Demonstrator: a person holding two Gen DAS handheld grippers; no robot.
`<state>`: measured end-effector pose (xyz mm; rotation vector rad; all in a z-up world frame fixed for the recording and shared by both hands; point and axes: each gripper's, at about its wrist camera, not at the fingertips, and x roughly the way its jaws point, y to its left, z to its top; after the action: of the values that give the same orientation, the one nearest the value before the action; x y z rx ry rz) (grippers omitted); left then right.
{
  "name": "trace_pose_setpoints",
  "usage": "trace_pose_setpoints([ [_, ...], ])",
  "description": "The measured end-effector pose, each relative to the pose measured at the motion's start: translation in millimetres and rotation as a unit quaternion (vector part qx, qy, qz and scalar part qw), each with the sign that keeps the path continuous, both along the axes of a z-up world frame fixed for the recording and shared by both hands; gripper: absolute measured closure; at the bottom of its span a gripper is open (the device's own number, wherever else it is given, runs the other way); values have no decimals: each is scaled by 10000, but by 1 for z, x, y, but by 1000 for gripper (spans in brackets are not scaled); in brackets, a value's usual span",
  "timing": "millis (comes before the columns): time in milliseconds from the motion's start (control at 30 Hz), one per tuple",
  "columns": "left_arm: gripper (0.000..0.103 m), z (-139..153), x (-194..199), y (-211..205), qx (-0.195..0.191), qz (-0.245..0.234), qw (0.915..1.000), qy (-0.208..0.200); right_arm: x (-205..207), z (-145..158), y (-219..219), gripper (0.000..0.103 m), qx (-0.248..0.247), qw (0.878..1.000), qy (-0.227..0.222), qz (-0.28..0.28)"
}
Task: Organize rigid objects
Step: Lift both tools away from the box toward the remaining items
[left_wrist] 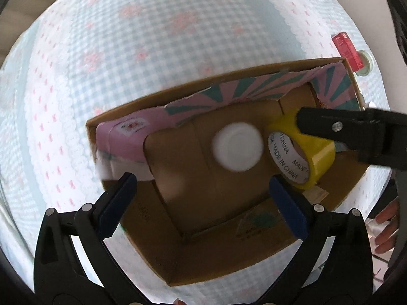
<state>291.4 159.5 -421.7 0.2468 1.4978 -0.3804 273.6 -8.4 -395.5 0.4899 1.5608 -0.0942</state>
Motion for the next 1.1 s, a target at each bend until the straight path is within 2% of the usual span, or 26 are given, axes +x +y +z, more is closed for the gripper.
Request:
trace_pose_setpoints([
  [333, 0, 24, -14, 10, 139, 269, 9992, -269, -17, 18, 0, 0, -67, 9997, -238, 64],
  [600, 0, 60, -40, 19, 157, 546, 9968, -555, -38, 54, 8, 0, 26, 9991, -431, 17],
  [900, 0, 134, -85, 53, 185, 960, 9883, -1172, -82, 106, 19, 0, 98, 9975, -678, 146],
  [1100, 0, 183, -120, 55, -70, 1017, 9837, -1478, -114, 155, 15, 0, -148, 9937, -1052, 353],
])
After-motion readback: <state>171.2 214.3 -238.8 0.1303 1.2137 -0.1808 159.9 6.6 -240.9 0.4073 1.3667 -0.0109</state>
